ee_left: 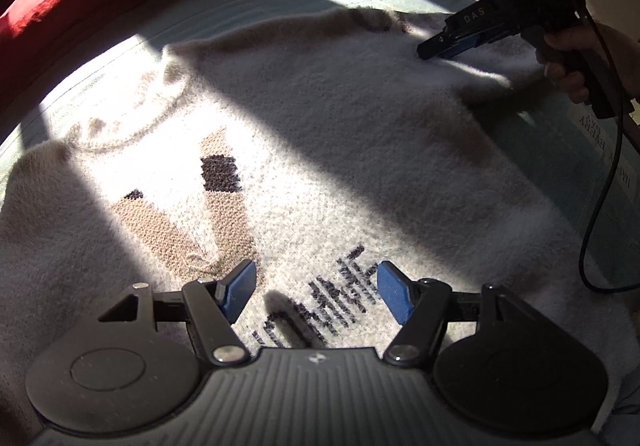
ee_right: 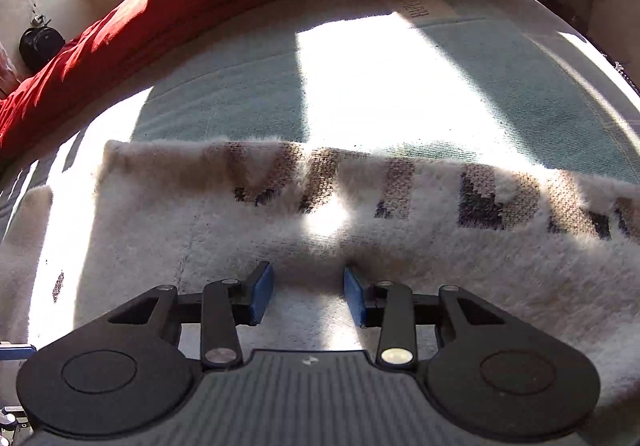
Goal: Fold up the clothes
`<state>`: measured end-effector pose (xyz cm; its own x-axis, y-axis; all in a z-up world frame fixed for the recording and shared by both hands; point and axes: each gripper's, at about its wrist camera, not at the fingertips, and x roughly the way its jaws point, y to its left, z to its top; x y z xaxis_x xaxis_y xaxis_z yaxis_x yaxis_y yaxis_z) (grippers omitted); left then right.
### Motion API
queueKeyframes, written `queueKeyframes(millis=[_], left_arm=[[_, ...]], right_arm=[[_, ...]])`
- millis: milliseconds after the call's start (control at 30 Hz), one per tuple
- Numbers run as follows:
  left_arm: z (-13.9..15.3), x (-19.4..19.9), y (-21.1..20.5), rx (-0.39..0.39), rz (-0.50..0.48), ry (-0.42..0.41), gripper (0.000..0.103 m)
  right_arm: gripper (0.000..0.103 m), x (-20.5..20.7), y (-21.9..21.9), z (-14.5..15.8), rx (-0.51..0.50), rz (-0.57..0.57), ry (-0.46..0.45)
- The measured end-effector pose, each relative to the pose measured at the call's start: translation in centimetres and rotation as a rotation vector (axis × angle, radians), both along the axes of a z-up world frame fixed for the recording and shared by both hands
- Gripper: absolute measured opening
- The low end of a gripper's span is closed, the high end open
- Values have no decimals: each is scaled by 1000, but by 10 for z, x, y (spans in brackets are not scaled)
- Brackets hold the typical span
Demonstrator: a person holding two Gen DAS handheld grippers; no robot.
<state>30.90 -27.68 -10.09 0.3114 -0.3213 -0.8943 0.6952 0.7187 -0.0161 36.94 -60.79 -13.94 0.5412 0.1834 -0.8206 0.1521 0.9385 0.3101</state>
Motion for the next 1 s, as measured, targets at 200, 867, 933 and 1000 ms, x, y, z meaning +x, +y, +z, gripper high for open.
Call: queueKeyframes(millis=[200,867,933,1000], left_arm=[[2,4,9,-27,40,-6,67],[-9,20,36,-57,195,13,67],[-9,22,36,-62,192,10,67],[-10,22,36,-60,191,12,67]], right_arm=[[58,1,5,37,-21,-14,-7],[99,117,48,-4,-88,-105,76],[98,107,39,9,-10,-107,70],[98,86,33,23,95,-97,46]])
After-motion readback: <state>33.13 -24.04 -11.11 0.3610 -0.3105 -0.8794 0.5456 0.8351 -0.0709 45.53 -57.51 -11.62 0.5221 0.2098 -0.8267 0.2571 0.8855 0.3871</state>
